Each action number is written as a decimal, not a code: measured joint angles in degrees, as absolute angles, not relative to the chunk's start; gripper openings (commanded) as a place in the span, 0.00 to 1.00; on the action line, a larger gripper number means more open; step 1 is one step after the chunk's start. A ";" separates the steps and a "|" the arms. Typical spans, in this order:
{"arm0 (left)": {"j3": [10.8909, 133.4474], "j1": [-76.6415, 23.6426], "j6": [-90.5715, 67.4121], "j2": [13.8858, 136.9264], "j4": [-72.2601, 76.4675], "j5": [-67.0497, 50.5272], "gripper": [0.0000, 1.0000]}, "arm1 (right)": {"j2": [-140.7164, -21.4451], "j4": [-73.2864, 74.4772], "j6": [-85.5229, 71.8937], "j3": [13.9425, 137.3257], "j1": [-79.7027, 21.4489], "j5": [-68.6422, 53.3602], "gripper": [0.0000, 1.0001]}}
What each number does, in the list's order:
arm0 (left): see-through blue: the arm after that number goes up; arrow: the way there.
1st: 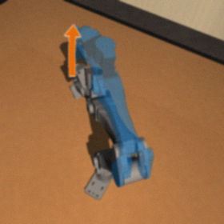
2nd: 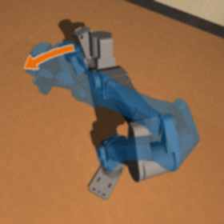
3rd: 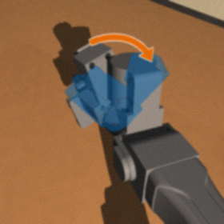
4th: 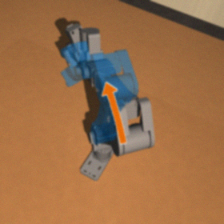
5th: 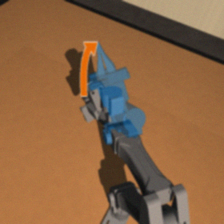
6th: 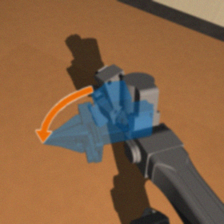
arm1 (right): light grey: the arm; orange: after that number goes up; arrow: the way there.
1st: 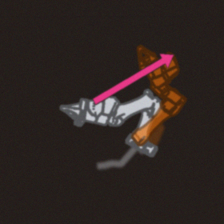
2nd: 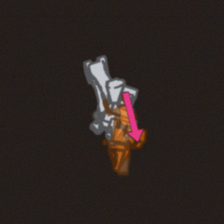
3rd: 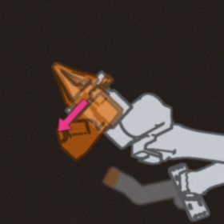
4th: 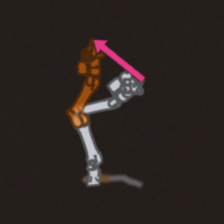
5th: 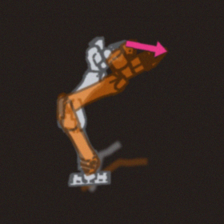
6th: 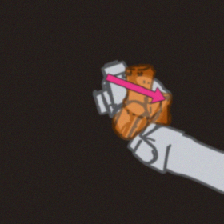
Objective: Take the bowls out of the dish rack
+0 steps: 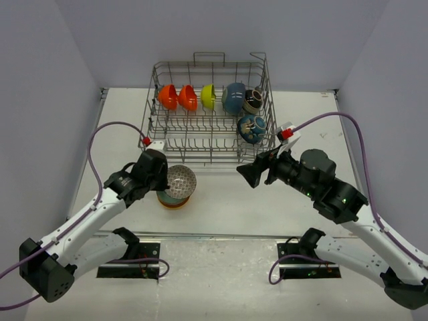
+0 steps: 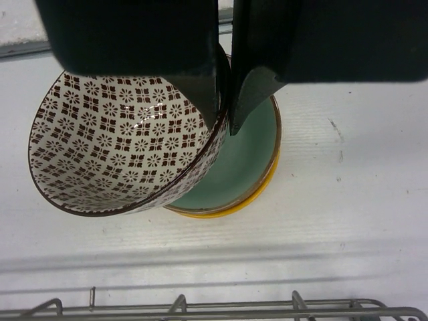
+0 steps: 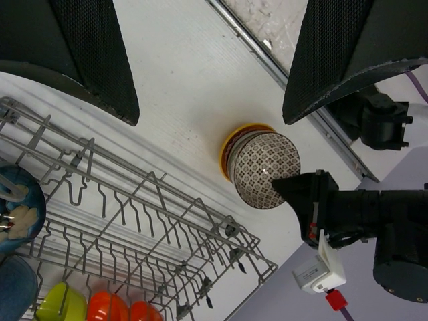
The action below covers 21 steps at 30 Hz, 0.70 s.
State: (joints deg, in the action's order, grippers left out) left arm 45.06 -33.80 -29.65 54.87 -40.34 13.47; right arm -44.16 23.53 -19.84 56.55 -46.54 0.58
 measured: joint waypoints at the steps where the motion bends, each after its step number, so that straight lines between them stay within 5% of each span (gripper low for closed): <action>1: 44.88 -33.56 -30.55 54.85 -40.34 13.87 0.00 | -44.21 23.59 -19.84 56.55 -46.54 0.58 0.88; 9: 39.18 -31.88 -40.07 51.37 -40.05 16.51 0.00 | -44.25 23.70 -19.57 56.55 -46.54 0.58 0.89; 21: 37.17 -31.09 -44.64 50.09 -40.14 16.69 0.18 | -44.69 23.73 -19.35 56.55 -46.54 0.54 0.90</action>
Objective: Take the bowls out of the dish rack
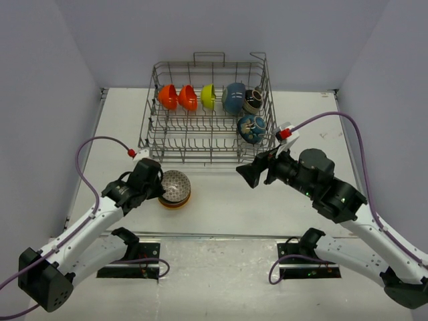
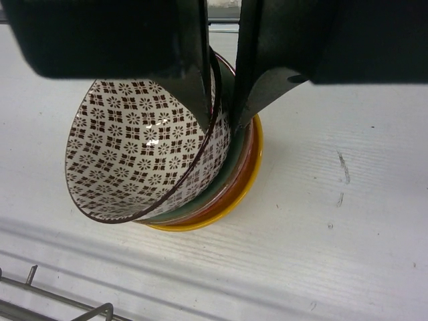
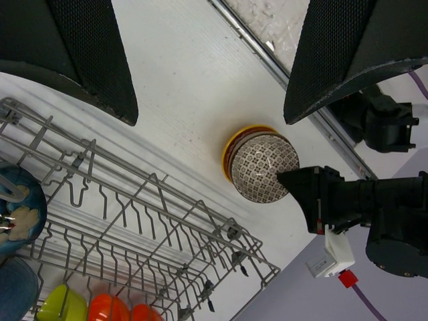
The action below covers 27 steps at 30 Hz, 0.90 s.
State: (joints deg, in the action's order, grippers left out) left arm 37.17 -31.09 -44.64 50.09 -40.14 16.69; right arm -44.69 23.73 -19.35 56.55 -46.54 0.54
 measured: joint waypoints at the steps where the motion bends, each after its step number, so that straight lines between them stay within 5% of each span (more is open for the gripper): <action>1: 36.91 -31.03 -44.93 49.93 -39.97 16.67 0.19 | -44.69 23.73 -19.33 56.55 -46.54 0.54 0.90; 6: 36.49 -30.81 -45.78 49.17 -39.79 15.42 0.41 | -45.21 23.73 -19.27 56.55 -46.54 0.49 0.90; 10: 36.27 -30.81 -46.57 47.90 -39.03 13.82 0.46 | -45.87 23.70 -19.25 56.55 -46.54 0.51 0.90; 20: 36.21 -30.76 -47.03 45.41 -40.01 13.74 0.24 | -47.55 23.59 -19.25 56.55 -46.54 0.51 0.90; 27: 35.86 -30.76 -47.31 44.82 -40.66 13.91 0.20 | -48.07 23.55 -19.25 56.55 -46.54 -0.03 0.90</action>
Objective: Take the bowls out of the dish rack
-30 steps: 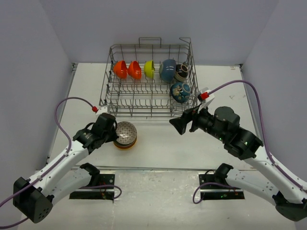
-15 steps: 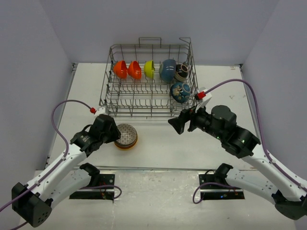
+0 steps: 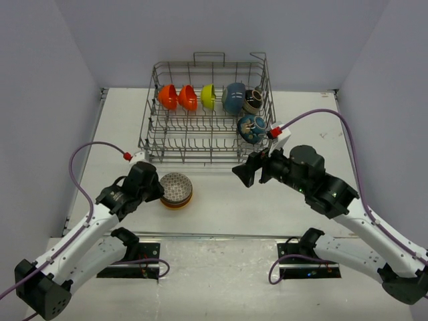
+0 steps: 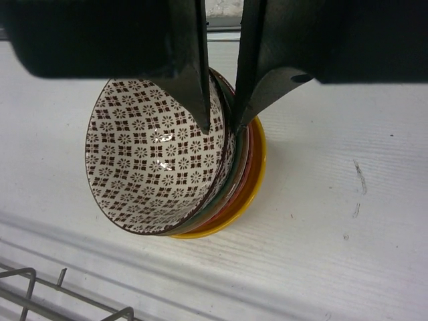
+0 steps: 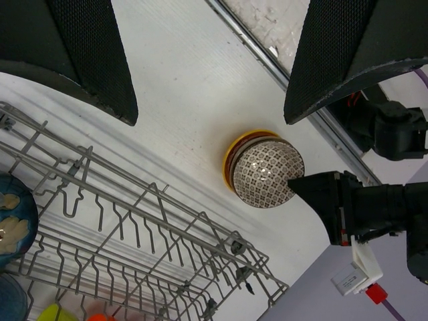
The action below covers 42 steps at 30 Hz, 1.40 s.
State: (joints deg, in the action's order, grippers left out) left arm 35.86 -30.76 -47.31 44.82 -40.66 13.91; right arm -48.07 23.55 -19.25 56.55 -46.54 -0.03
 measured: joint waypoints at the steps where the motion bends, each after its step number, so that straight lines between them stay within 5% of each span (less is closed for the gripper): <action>1: 35.66 -30.76 -47.42 44.77 -40.80 13.91 0.19 | -48.12 23.55 -19.25 56.55 -46.54 -0.16 0.90; 9: 33.85 -30.76 -49.15 44.05 -40.95 14.28 0.14 | -48.42 23.44 -19.25 56.55 -46.54 -1.02 0.90; 15: 33.32 -30.76 -50.33 42.57 -41.01 14.13 0.25 | -48.42 23.14 -19.25 56.55 -46.54 -1.04 0.90; 29: 40.51 -30.76 -48.84 38.94 -45.23 16.80 1.00 | -56.05 23.20 -19.46 57.89 -46.54 -0.99 0.90; 42: 57.58 -30.76 -30.04 39.29 -45.93 31.09 1.00 | -91.50 22.31 -20.64 89.60 -35.46 -2.94 0.90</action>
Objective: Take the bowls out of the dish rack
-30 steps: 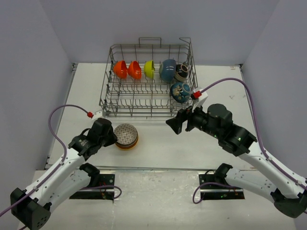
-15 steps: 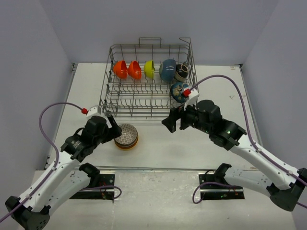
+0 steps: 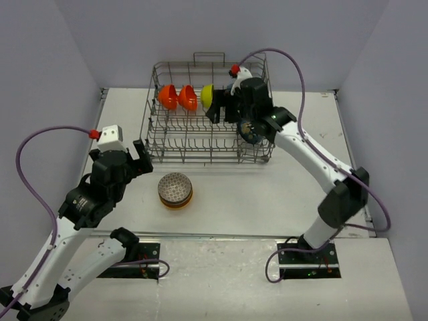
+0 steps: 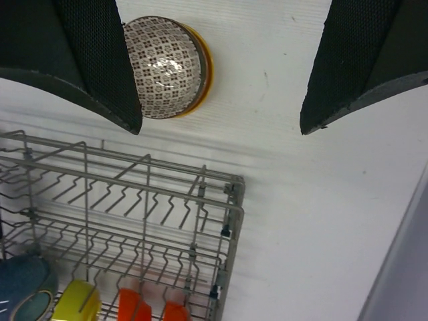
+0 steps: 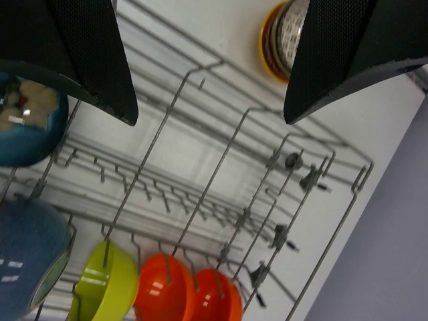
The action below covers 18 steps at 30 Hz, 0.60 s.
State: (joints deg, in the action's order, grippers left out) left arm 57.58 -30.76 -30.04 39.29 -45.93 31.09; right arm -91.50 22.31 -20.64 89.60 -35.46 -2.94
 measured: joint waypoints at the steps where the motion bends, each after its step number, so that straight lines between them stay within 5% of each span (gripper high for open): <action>1: 57.19 -30.76 -28.67 39.29 -45.43 32.45 1.00 | -95.20 21.76 -20.73 93.30 -34.63 -2.72 0.90; 9: 47.35 -30.76 -24.12 35.09 -39.79 36.12 1.00 | -123.48 23.11 -22.26 124.07 -29.34 -1.15 0.87; 18: 45.93 -30.76 -22.83 33.21 -36.27 34.59 1.00 | -137.78 19.11 -21.89 131.87 -26.98 -6.04 0.78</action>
State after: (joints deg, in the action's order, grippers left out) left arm 45.93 -30.76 -22.83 33.21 -36.27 34.59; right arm -137.78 19.11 -21.89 131.87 -26.98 -6.04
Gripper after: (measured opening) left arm 0.997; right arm 0.817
